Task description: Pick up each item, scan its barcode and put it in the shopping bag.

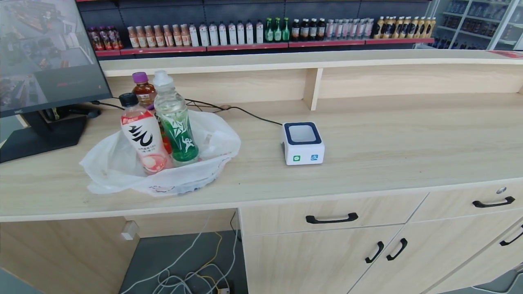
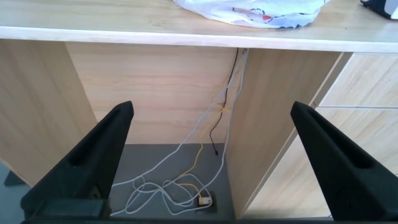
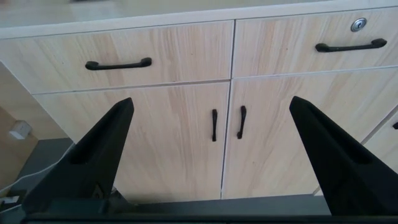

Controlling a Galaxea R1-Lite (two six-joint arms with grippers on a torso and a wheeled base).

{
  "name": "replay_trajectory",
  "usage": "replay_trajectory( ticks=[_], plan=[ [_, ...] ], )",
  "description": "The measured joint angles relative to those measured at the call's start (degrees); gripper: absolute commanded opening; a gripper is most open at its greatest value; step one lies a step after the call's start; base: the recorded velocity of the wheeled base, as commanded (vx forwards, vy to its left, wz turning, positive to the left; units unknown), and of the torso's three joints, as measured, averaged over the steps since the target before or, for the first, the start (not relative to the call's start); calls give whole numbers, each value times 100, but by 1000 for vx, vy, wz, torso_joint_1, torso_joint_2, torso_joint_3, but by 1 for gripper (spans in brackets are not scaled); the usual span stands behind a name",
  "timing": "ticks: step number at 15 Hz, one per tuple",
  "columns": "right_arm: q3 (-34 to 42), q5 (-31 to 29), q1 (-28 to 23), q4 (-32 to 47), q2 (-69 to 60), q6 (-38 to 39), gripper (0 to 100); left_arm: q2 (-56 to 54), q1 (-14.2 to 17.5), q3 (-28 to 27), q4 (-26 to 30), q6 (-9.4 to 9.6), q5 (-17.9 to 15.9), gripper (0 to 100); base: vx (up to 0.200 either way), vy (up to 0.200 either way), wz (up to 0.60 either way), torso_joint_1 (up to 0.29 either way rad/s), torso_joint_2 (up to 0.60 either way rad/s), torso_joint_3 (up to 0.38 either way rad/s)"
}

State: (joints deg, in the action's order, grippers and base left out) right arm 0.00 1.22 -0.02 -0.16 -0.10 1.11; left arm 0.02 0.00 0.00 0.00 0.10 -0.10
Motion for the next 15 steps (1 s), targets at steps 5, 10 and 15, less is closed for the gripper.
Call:
replay_trajectory(
  ticks=[5, 10, 15],
  plan=[
    [0, 0, 5, 0, 2, -18, 100, 0, 0, 0, 0, -2, 0, 100, 0, 0, 0, 0, 0, 0],
    [0, 0, 2, 0, 2, -16, 100, 0, 0, 0, 0, 0, 2, 100, 0, 0, 0, 0, 0, 0],
    [0, -2, 2, 2, 2, -33, 100, 0, 0, 0, 0, 0, 2, 100, 0, 0, 0, 0, 0, 0]
  ],
)
